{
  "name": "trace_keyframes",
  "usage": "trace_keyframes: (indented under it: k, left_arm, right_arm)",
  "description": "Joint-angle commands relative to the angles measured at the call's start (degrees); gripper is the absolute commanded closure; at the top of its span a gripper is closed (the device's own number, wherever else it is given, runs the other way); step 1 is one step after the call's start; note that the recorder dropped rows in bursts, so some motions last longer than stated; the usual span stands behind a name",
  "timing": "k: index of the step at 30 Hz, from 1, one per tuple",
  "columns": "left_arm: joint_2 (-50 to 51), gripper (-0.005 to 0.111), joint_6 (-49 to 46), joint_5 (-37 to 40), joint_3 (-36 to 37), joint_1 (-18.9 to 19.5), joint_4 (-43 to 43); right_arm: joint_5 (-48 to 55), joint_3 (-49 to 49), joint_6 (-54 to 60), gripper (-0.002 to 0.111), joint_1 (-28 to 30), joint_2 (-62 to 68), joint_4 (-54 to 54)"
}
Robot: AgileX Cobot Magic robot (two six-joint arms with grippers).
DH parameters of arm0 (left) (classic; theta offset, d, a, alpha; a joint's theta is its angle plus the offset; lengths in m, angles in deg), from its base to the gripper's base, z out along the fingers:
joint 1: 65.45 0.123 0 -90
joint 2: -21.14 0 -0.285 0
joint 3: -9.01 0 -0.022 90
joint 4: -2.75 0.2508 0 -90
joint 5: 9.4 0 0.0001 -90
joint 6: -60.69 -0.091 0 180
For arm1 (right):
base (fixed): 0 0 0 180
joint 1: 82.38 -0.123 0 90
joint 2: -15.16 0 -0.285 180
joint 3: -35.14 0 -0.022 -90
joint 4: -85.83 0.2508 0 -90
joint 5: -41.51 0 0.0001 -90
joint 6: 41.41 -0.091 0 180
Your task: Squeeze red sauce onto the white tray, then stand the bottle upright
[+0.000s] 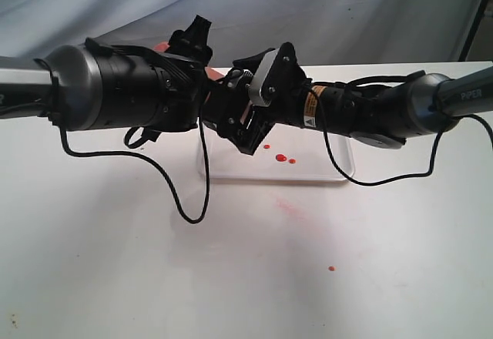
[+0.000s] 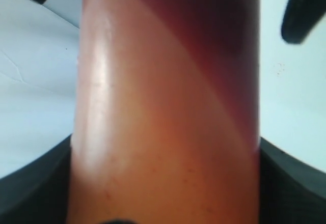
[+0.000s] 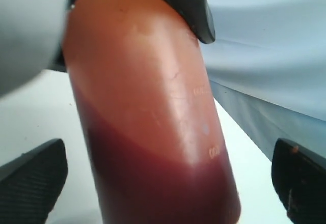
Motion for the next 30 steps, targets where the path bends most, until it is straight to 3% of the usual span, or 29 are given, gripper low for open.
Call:
trace_keyframes:
  k: [1, 15, 24, 30]
  left_arm:
    - [-1.86, 0.107, 2.39, -5.10, -1.16, -1.37, 2.33]
    - [-1.86, 0.107, 2.66, -5.09, -1.16, -1.37, 2.33]
    - [-1.86, 0.107, 2.65, -4.98, -1.16, -1.37, 2.33]
    - [-1.86, 0.107, 2.65, -4.82, -1.16, -1.37, 2.21]
  right_arm:
    - [9.39, -0.21, 1.65, 0.003, -0.22, 1.14, -3.85]
    - [7.01, -0.21, -2.76, 0.003, -0.22, 1.14, -4.44]
    - [5.63, -0.31, -12.88, 0.003, 0.43, -3.13, -12.86]
    - [2.90, -0.31, -21.53, 0.003, 4.02, -5.77, -19.77]
